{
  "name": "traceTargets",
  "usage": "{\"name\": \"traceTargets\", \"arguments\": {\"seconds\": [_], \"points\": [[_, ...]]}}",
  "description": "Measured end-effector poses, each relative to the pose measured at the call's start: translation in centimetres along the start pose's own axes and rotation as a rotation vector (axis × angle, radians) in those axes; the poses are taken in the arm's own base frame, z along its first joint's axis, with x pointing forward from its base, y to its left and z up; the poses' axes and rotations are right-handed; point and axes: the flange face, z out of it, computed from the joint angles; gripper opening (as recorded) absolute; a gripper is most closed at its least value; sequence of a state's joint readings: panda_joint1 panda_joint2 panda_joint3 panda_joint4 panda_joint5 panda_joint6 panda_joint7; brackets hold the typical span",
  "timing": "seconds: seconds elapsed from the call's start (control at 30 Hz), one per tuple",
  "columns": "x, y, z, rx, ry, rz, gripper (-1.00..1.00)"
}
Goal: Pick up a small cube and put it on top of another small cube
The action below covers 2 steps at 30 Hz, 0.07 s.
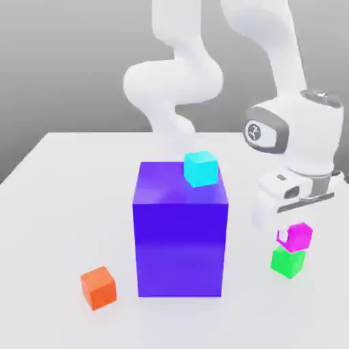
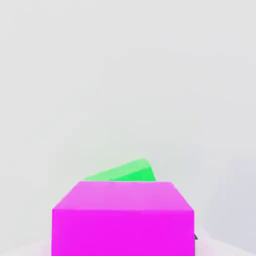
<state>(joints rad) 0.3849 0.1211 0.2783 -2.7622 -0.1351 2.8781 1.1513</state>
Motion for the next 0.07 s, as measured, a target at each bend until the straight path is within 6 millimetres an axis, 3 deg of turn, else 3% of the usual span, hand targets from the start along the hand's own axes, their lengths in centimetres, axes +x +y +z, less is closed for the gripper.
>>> {"name": "traceTargets", "arguments": {"seconds": [0.07], "points": [[0.0,0.0,0.0,0.0,0.0,0.0,1.0]]}}
